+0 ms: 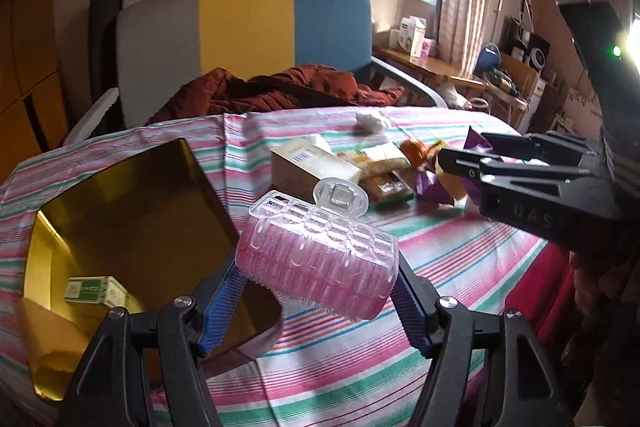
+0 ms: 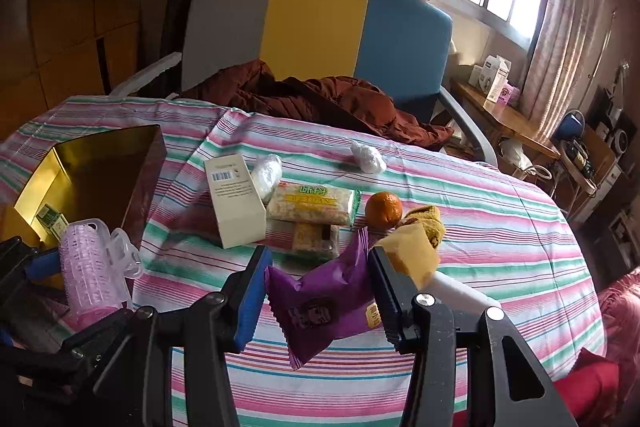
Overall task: Organize objects
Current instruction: 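Carry the roller and purple packet to the gold tray with both tools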
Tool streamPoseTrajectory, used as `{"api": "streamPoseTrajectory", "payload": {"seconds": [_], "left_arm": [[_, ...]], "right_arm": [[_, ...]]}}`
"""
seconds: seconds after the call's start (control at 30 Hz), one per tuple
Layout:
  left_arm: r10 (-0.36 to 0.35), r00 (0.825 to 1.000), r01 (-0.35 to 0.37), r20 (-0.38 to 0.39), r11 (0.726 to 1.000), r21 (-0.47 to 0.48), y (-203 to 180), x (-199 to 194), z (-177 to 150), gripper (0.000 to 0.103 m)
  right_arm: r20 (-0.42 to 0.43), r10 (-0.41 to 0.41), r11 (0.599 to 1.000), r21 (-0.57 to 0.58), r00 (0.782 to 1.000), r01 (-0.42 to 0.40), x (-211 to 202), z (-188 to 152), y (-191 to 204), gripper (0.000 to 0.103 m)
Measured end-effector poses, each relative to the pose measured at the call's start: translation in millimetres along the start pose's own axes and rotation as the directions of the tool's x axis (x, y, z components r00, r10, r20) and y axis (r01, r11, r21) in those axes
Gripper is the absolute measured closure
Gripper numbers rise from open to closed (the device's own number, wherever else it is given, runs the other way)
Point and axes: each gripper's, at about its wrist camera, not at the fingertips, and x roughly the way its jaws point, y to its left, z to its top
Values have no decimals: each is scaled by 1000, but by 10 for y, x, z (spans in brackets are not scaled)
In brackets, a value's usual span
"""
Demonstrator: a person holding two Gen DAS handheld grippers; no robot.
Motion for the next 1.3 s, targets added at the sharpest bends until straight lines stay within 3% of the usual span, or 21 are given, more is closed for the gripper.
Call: {"api": "streamPoseTrajectory", "payload": {"seconds": [0.43, 0.8, 1.03, 1.3], "left_arm": [[124, 991, -116, 44, 981, -155, 754, -367, -109, 32], [283, 958, -249, 55, 908, -337, 1815, -700, -215, 32], [317, 948, -289, 9, 876, -387, 2326, -634, -208, 32], [297, 954, -288, -38, 874, -391, 2656, -375, -57, 32]], "right_arm": [[32, 104, 989, -106, 994, -100, -112, 188, 758, 53], [-21, 252, 954, -161, 968, -252, 77, 291, 1447, 53], [-72, 267, 943, -184, 961, -276, 307, 418, 1747, 53], [-132, 282, 932, -199, 950, -304, 504, 425, 1963, 53]]}}
